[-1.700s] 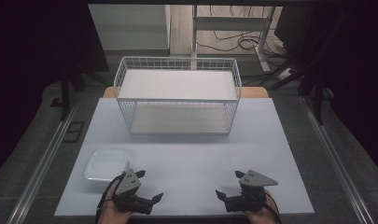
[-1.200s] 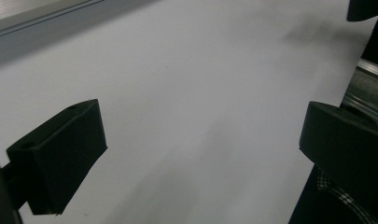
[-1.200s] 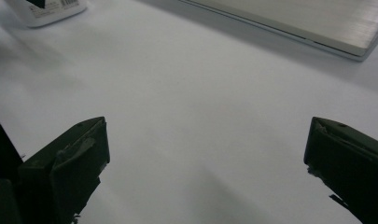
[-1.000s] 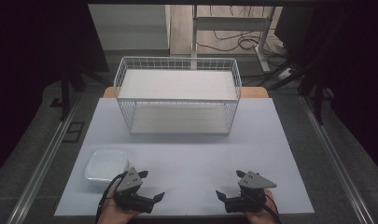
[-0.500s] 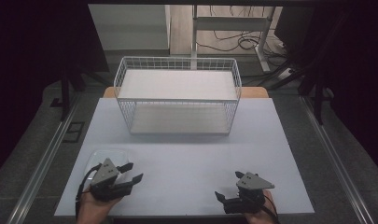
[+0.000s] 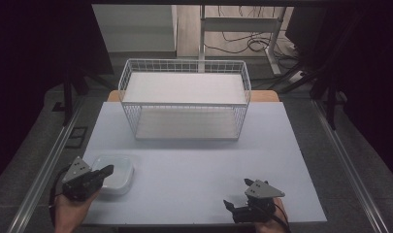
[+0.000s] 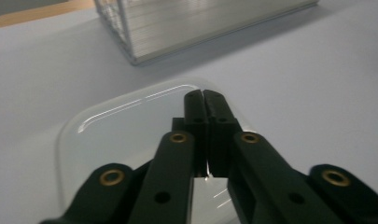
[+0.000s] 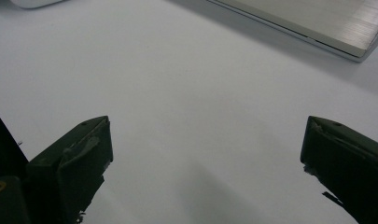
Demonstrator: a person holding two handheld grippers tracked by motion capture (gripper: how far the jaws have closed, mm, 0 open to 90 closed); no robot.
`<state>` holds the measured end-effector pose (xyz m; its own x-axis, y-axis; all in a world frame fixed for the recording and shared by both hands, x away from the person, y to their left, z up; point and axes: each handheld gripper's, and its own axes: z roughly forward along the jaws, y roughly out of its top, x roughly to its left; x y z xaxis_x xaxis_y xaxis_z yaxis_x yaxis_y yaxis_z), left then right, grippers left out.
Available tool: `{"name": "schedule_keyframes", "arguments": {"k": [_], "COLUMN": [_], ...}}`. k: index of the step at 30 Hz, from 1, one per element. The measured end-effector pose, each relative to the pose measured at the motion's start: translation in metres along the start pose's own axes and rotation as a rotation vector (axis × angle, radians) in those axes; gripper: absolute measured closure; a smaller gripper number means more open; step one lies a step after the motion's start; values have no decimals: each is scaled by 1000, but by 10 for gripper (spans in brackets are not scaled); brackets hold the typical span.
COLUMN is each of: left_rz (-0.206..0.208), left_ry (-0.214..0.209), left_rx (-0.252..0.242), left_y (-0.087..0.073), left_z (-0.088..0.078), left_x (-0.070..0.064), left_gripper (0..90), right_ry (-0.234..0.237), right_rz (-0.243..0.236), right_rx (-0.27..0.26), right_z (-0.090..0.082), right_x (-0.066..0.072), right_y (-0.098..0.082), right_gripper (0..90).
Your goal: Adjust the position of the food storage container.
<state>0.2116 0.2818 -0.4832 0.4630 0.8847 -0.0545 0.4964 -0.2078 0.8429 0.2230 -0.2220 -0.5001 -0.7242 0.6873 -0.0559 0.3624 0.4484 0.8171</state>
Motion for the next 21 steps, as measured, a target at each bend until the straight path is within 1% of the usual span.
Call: {"name": "schedule_keyframes", "arguments": {"k": [2,4,7,8,9,10,14,16,17,18,19,21], "left_rz": [-2,-13,-34,-50,-56,-61,-83,-99,-99,-99,-99,-98], "left_ry": [29,53,93,109,122,143,192,197,197,205,205,211], "left_rx": [3,8,7,2,0,-2,23,34,34,51,51,73], "left_y": [-3,-7,-13,-16,-17,-20,-31,-35,-35,-38,-38,-41], "left_z": [-2,-4,-9,-11,-13,-14,-15,-13,-13,-11,-11,-9], "left_x": [6,13,23,28,30,34,45,49,49,51,51,53], "left_gripper": [900,900,900,900,900,900,900,900,900,900,900,900], "right_ry": [-1,-2,0,-1,0,-1,-7,-10,-10,-11,-11,-18], "right_rz": [-4,-3,-2,-2,-6,-7,-7,-6,-8,-10,-10,-22], "right_rx": [0,2,5,5,8,7,1,-1,-2,-2,-2,-1], "right_z": [0,0,-1,0,-1,-1,-2,-3,-3,-2,-2,-1], "right_x": [0,0,-1,0,-1,-1,-3,-3,-3,-3,-3,-3], "right_y": [0,0,0,0,0,0,0,-1,0,0,0,-1], "right_gripper": [24,25,25,26,29,30,32,32,32,32,32,31]}}
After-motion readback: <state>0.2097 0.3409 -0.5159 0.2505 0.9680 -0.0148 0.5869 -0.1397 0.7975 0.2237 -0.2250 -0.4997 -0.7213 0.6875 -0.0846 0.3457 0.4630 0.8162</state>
